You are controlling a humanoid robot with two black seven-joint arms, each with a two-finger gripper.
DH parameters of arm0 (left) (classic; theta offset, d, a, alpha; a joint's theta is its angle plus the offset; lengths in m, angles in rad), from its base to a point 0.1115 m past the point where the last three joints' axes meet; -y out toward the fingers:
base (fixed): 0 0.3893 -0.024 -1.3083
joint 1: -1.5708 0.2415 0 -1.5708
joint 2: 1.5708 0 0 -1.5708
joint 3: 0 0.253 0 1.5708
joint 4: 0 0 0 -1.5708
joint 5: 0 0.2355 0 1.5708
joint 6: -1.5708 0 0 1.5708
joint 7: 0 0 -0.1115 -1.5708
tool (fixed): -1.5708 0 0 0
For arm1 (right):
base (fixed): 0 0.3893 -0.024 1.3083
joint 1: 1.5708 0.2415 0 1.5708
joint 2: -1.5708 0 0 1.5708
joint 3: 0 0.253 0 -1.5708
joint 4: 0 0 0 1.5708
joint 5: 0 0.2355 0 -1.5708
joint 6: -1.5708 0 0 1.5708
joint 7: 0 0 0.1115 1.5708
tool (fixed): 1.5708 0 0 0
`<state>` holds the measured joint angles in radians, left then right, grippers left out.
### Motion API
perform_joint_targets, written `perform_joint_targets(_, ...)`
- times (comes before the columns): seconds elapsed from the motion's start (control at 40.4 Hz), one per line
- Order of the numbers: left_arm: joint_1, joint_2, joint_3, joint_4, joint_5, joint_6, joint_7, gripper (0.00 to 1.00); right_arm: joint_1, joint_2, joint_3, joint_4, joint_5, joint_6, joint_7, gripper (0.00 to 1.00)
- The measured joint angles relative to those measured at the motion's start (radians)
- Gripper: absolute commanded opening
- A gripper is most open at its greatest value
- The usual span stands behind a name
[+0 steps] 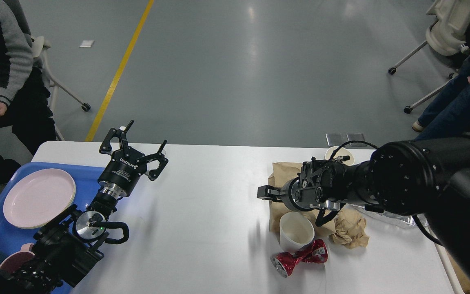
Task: Tidy desktop
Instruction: 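Close the right gripper on the brown paper bag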
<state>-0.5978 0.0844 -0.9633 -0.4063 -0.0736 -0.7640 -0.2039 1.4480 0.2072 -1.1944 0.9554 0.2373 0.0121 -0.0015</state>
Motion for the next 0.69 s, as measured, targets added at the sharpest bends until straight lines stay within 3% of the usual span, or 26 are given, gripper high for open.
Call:
perform_joint_targets(0.519,0.000,0.000,0.000,0.000,0.000,0.000,0.000,0.97,-0.041,0.009,0.003,0.012,-0.056,-0.086,-0.002,0.89)
perform_joint_targets(0.692,0.000,0.000,0.000,0.000,0.000,0.000,0.000,0.97,-0.045,0.011,-0.002,0.023,-0.065,-0.106,-0.008,0.73)
